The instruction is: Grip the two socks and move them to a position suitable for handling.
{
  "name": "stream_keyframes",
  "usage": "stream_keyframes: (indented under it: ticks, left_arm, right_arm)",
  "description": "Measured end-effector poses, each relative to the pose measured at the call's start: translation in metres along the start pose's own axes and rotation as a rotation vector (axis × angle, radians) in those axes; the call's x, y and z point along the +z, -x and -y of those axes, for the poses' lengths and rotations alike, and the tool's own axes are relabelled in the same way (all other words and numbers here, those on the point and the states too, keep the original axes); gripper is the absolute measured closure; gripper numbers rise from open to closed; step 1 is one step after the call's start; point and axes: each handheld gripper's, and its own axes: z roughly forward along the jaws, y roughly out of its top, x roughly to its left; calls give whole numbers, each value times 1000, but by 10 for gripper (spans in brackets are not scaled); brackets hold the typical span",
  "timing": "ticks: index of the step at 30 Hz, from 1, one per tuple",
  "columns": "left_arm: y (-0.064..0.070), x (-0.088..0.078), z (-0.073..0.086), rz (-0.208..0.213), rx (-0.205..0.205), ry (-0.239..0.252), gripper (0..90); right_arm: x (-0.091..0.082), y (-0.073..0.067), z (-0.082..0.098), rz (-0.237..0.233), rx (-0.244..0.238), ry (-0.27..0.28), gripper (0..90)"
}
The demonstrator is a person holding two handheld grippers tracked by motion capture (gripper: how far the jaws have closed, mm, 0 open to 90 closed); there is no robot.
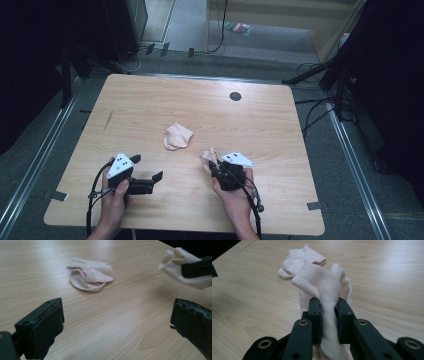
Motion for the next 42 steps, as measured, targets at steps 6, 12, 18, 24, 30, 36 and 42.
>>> stream_keyframes:
  ticks: [6,12,18,24,30,36,42]
  left_arm:
    - [10,9,1,33,7,-11,0]
    - [17,13,3,56,35,-21,0]
    - [12,15,8,43,19,-31,0]
    - [8,14,9,41,10,-34,0]
    - [8,14,10,60,-3,-35,0]
    - [9,15,11,69,-3,-39,0]
    - [10,16,11,71,3,-47,0]
  right_arm:
    - [10,-17,6,-22,-19,-27,774]
    - [21,-35,12,-43,-33,-45,774]
    - [31,-39,17,-66,-21,-62,391]
    - [6,-13,3,-64,43,6,509]
    - [0,-1,2,-113,40,-19,778]
    - [20,-10,13,-189,-11,-113,838]
    - [34,-12,17,-120,-26,-110,601]
